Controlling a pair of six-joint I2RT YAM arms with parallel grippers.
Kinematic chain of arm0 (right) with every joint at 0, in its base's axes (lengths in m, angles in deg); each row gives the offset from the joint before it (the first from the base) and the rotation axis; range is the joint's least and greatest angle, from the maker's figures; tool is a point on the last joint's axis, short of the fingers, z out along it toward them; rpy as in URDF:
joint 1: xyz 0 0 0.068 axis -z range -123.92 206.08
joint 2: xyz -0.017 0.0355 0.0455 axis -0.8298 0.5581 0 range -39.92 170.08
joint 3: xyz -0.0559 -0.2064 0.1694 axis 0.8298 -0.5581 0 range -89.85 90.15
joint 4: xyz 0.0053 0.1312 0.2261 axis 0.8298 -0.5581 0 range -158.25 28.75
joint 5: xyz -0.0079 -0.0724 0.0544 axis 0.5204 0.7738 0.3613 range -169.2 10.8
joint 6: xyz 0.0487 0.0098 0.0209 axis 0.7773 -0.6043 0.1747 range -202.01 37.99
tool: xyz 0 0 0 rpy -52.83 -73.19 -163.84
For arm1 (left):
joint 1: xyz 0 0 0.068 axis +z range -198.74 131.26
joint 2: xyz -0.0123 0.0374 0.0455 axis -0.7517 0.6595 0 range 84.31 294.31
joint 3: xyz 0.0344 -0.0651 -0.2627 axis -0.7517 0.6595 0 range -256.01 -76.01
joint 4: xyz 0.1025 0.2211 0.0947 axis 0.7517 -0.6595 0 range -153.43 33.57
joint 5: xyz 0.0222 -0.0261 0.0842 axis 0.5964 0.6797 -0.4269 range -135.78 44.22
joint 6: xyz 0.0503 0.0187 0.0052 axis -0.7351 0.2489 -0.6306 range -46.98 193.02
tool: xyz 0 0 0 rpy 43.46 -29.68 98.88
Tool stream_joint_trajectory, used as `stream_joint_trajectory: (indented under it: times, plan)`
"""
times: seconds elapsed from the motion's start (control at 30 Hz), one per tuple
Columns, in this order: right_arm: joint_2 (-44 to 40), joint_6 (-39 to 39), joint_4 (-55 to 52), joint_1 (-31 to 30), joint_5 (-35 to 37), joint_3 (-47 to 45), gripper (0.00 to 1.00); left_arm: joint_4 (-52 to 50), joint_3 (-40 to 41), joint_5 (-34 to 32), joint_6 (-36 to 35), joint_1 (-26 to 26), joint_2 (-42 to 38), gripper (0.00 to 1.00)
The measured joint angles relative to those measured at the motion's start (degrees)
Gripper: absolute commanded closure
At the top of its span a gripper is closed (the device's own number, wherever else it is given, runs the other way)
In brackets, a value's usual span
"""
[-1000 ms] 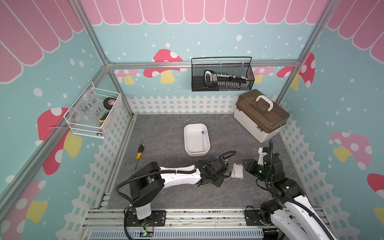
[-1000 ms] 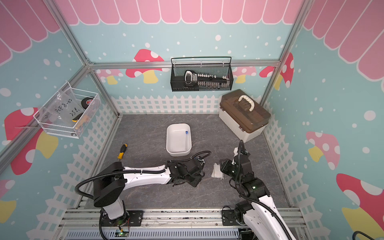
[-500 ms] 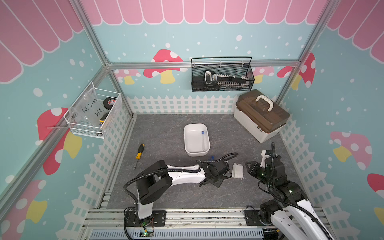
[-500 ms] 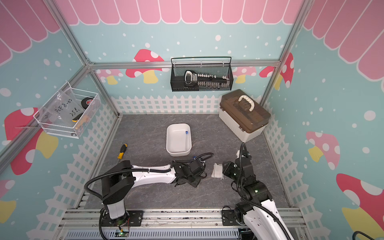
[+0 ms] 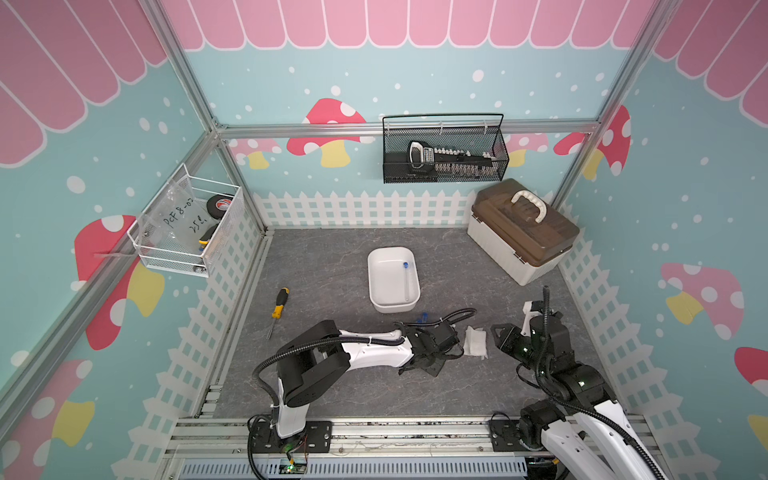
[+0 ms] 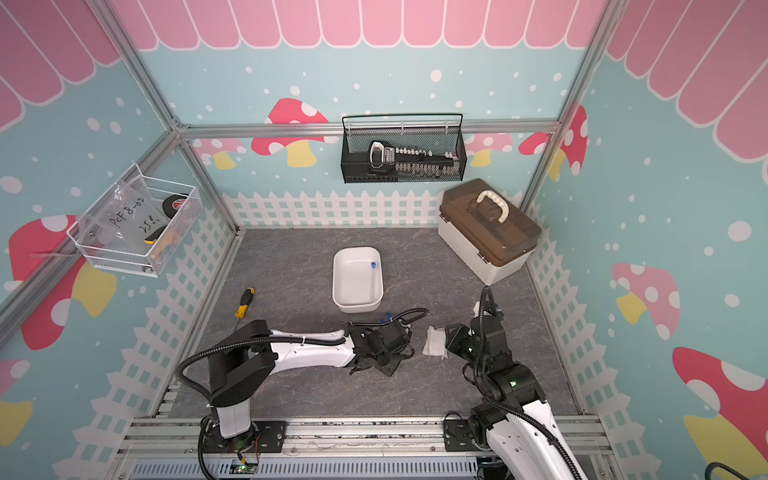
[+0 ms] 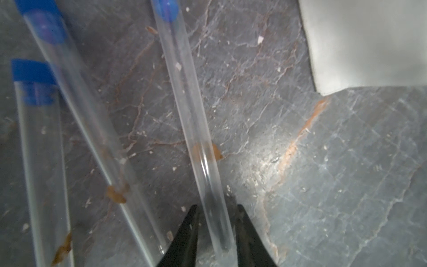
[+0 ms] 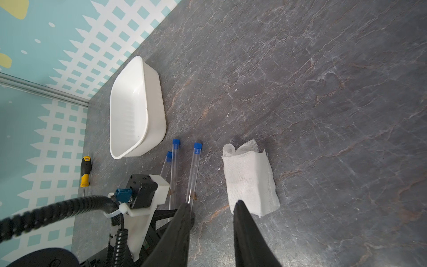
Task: Wipe the exteriors of test tubes
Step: Pick up the test tube at the center of the board.
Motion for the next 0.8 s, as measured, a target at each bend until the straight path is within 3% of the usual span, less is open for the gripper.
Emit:
stream_joint_trajectory:
  times: [0.37, 0.8]
  plan:
    - [0.0, 0.0, -0.7, 0.0, 0.37, 0.0, 0.69, -0.98, -0.46, -1.55, 0.09, -0.22, 0.35, 0.83]
    - [0.24, -0.76, -0.42, 0.0, -0.98, 0.11, 0.69, -1.86, -0.9, -1.81, 1.6, 0.15, -1.03, 0.87]
